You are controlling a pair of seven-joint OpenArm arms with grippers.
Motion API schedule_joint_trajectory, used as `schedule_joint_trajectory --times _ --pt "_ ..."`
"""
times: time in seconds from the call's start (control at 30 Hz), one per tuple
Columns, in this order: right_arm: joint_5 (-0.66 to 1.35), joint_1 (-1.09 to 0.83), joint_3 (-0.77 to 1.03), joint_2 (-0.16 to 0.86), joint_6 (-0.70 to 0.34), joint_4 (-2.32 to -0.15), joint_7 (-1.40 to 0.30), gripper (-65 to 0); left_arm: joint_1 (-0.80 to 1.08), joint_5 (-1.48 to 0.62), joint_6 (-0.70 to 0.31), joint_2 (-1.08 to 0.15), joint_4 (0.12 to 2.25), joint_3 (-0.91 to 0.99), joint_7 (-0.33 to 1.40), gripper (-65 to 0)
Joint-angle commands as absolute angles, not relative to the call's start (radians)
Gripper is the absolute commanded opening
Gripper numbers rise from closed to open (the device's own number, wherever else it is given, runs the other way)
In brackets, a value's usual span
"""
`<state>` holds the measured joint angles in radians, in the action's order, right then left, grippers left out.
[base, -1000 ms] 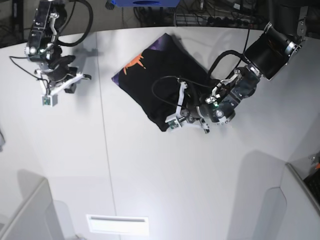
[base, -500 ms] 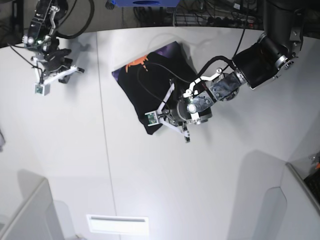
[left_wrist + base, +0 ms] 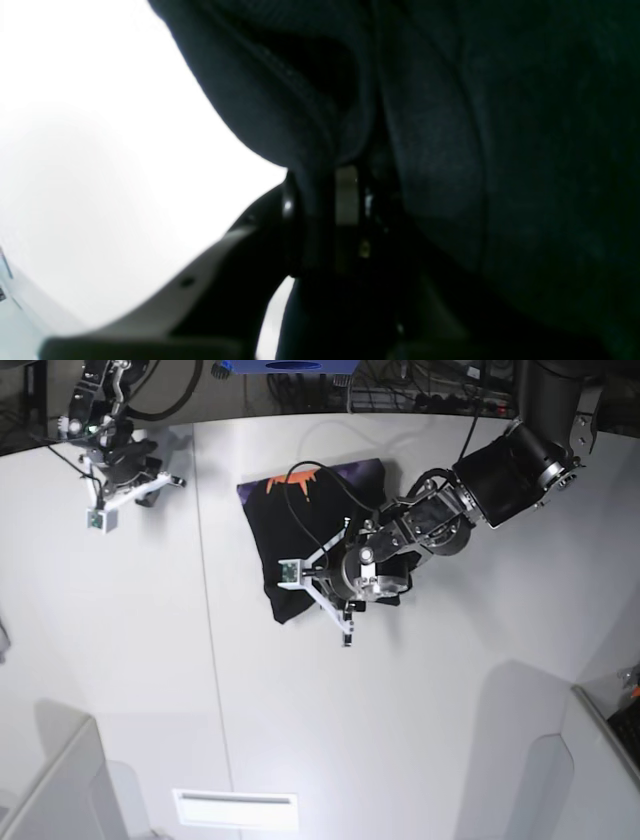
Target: Fold the T-shirt properly
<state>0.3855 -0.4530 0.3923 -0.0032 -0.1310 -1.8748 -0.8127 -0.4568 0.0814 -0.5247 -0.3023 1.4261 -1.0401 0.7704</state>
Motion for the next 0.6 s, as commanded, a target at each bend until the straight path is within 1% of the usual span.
schedule_joint_trajectory --times 0.0,0.13,0.27,0.57 --pt "0.394 -0.455 0.381 -0.005 -0.134 -1.888 -0.796 -65.0 -0.458 0.053 -0.555 -0.297 1.420 -1.047 0.773 -65.0" --pt "0.394 -0.460 0.346 -0.005 -0.134 -1.880 -0.796 -65.0 -0.460 0.059 -0.555 -0.265 1.419 -1.049 0.773 -65.0" --pt "0.394 -0.460 0.348 -0.007 -0.134 -1.879 -0.796 -65.0 -0.458 0.059 -0.555 -0.245 1.422 -1.050 0.773 -65.0" --pt "0.394 -0.461 0.351 -0.007 -0.134 -1.879 -0.796 -65.0 -0.449 0.059 -0.555 -0.242 1.420 -1.050 0.773 -65.0"
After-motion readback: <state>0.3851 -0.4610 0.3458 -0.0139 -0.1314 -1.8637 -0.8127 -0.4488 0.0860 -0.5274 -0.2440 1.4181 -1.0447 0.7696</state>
